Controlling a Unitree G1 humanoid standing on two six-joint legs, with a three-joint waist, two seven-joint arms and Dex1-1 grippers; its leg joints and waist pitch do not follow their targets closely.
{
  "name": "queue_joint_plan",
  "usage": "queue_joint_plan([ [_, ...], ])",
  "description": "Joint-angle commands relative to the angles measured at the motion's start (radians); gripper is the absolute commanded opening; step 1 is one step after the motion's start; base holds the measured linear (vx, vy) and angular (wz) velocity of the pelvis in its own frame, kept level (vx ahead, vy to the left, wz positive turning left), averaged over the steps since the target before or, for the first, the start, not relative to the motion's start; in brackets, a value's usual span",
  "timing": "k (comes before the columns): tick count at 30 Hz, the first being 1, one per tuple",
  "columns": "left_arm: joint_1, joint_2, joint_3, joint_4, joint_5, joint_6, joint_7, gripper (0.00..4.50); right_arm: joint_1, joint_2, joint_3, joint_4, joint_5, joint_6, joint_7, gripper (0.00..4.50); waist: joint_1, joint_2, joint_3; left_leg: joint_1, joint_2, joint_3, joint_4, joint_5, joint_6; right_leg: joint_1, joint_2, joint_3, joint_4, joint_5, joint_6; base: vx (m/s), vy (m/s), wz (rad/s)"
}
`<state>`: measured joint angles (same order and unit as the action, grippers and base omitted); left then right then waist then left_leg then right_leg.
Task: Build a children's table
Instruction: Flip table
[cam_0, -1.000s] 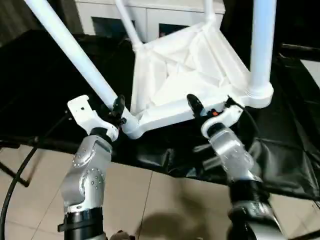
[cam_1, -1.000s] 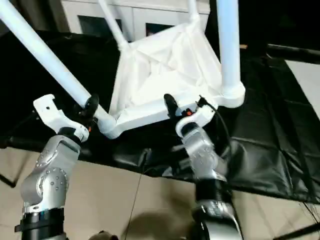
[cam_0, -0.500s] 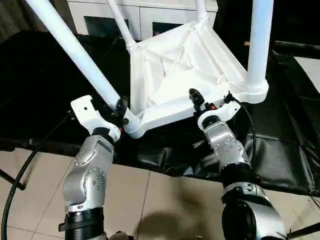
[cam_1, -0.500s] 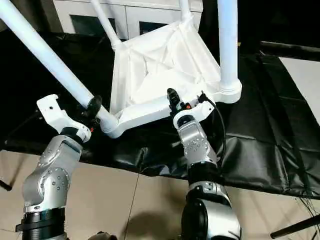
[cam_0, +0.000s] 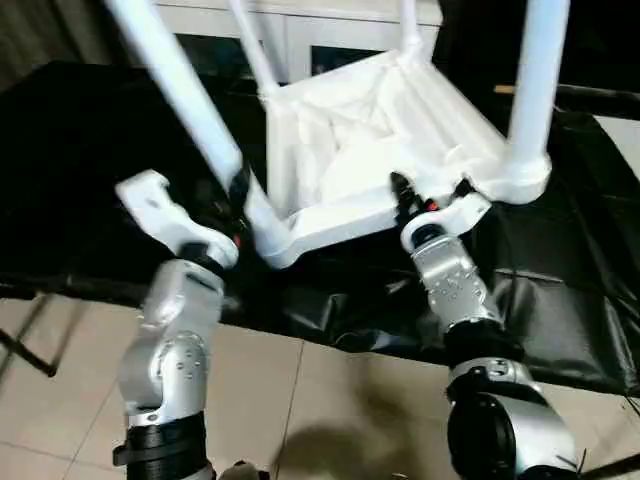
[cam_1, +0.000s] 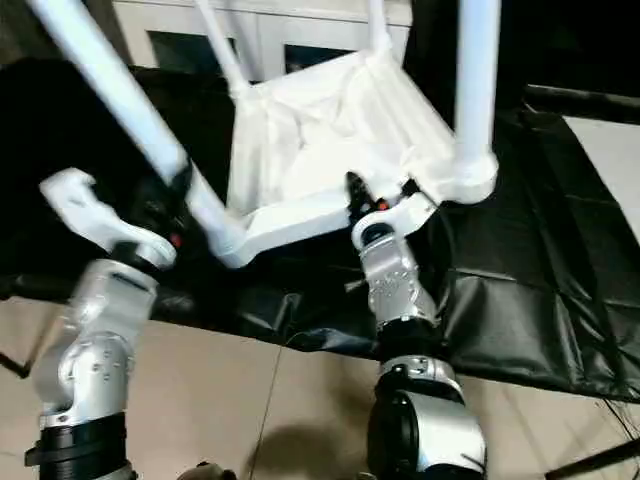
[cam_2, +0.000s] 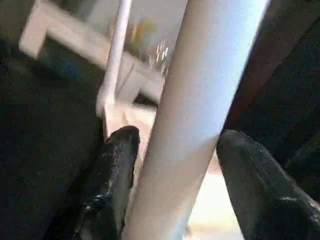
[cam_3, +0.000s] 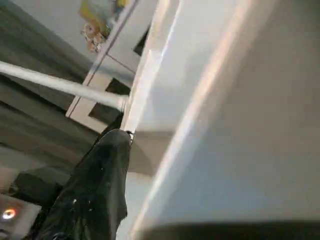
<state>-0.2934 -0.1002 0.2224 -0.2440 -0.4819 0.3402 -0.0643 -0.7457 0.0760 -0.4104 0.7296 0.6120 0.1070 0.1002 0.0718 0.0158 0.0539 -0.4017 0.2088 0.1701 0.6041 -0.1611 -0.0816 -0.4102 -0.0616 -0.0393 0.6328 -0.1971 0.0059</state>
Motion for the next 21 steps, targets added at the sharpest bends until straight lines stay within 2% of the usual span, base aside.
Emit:
queue_joint_plan([
  [1, 0.015, -0.035, 0.023, -0.007, -0.005, -0.016, 0.006, 3.17, -0.005, -0.055, 0.028, -0.043, -0.1, -0.028, -0.072, 2.42, -0.002, -0.008, -0.078, 0.026, 0.01, 0.011, -0.051, -0.117, 0.056, 0.052, -0.045, 0.029, -0.065, -0.034, -0.185, 0.0, 0.0, 0.0],
  [2, 0.012, -0.018, 0.046, -0.006, 0.016, -0.034, 0.03, 3.17, 0.002, -0.076, 0.039, -0.079, -0.129, -0.029, -0.083, 2.42, 0.001, -0.009, -0.077, 0.027, 0.011, 0.011, -0.053, -0.128, 0.045, 0.05, -0.045, 0.029, -0.068, -0.062, -0.171, 0.0, 0.0, 0.0],
  [4, 0.007, 0.008, 0.069, -0.005, 0.036, -0.06, 0.045, 3.48, 0.014, -0.104, 0.07, -0.124, -0.175, -0.024, -0.08, 2.41, 0.005, -0.008, -0.075, 0.027, 0.011, 0.009, -0.054, -0.143, 0.027, 0.049, -0.045, 0.028, -0.072, -0.097, -0.147, 0.0, 0.0, 0.0],
  [5, 0.006, 0.01, 0.071, -0.005, 0.036, -0.062, 0.046, 3.54, 0.015, -0.106, 0.073, -0.127, -0.179, -0.024, -0.08, 2.41, 0.007, -0.009, -0.075, 0.031, 0.011, 0.01, -0.055, -0.159, 0.016, 0.045, -0.043, 0.029, -0.076, -0.119, -0.133, 0.0, 0.0, 0.0],
  [7, 0.001, 0.042, 0.096, -0.013, 0.02, -0.086, 0.054, 3.53, 0.031, -0.139, 0.108, -0.179, -0.231, -0.033, -0.091, 2.38, 0.012, -0.009, -0.073, 0.034, 0.01, 0.01, -0.056, -0.18, 0.001, 0.042, -0.044, 0.03, -0.08, -0.156, -0.115, 0.0, 0.0, 0.0],
  [9, 0.001, 0.049, 0.101, -0.016, 0.016, -0.084, 0.056, 3.53, 0.037, -0.148, 0.116, -0.2, -0.253, -0.039, -0.106, 2.37, 0.008, -0.01, -0.073, 0.031, 0.009, 0.009, -0.059, -0.194, -0.011, 0.041, -0.043, 0.029, -0.08, -0.179, -0.101, 0.0, 0.0, 0.0],
  [10, 0.002, 0.054, 0.102, -0.013, 0.018, -0.078, 0.058, 3.53, 0.041, -0.154, 0.124, -0.212, -0.271, -0.044, -0.115, 2.34, 0.009, -0.009, -0.071, 0.035, 0.009, 0.009, -0.06, -0.209, -0.017, 0.036, -0.043, 0.029, -0.083, -0.197, -0.094, 0.0, 0.0, 0.0],
  [11, 0.002, 0.057, 0.102, -0.009, 0.024, -0.073, 0.063, 3.53, 0.044, -0.159, 0.13, -0.22, -0.285, -0.05, -0.122, 2.34, 0.009, -0.009, -0.071, 0.036, 0.009, 0.01, -0.059, -0.219, -0.019, 0.034, -0.043, 0.03, -0.085, -0.207, -0.093, 0.0, 0.0, 0.0],
  [14, 0.005, 0.067, 0.103, 0.014, 0.054, -0.061, 0.083, 3.53, 0.051, -0.17, 0.142, -0.249, -0.335, -0.069, -0.166, 2.31, 0.005, -0.012, -0.072, 0.027, 0.006, 0.007, -0.062, -0.222, -0.023, 0.038, -0.043, 0.029, -0.084, -0.219, -0.074, 0.0, 0.0, 0.0],
  [17, 0.011, 0.075, 0.099, 0.034, 0.08, -0.047, 0.092, 3.53, 0.049, -0.18, 0.14, -0.259, -0.36, -0.072, -0.204, 2.3, 0.005, -0.012, -0.073, 0.028, 0.005, 0.008, -0.061, -0.224, -0.023, 0.036, -0.044, 0.029, -0.086, -0.225, -0.067, 0.0, 0.0, 0.0],
  [20, 0.022, 0.102, 0.072, 0.047, 0.098, -0.036, 0.084, 3.53, 0.047, -0.203, 0.169, -0.271, -0.388, -0.048, -0.205, 2.28, 0.005, -0.012, -0.073, 0.028, 0.004, 0.007, -0.061, -0.226, -0.024, 0.035, -0.043, 0.029, -0.087, -0.231, -0.058, 0.0, 0.0, 0.0],
  [21, 0.028, 0.122, 0.049, 0.047, 0.116, -0.025, 0.069, 3.53, 0.043, -0.223, 0.199, -0.278, -0.418, -0.041, -0.191, 2.27, 0.005, -0.012, -0.073, 0.028, 0.004, 0.007, -0.061, -0.224, -0.025, 0.036, -0.042, 0.028, -0.086, -0.228, -0.058, 0.0, 0.0, 0.0],
])
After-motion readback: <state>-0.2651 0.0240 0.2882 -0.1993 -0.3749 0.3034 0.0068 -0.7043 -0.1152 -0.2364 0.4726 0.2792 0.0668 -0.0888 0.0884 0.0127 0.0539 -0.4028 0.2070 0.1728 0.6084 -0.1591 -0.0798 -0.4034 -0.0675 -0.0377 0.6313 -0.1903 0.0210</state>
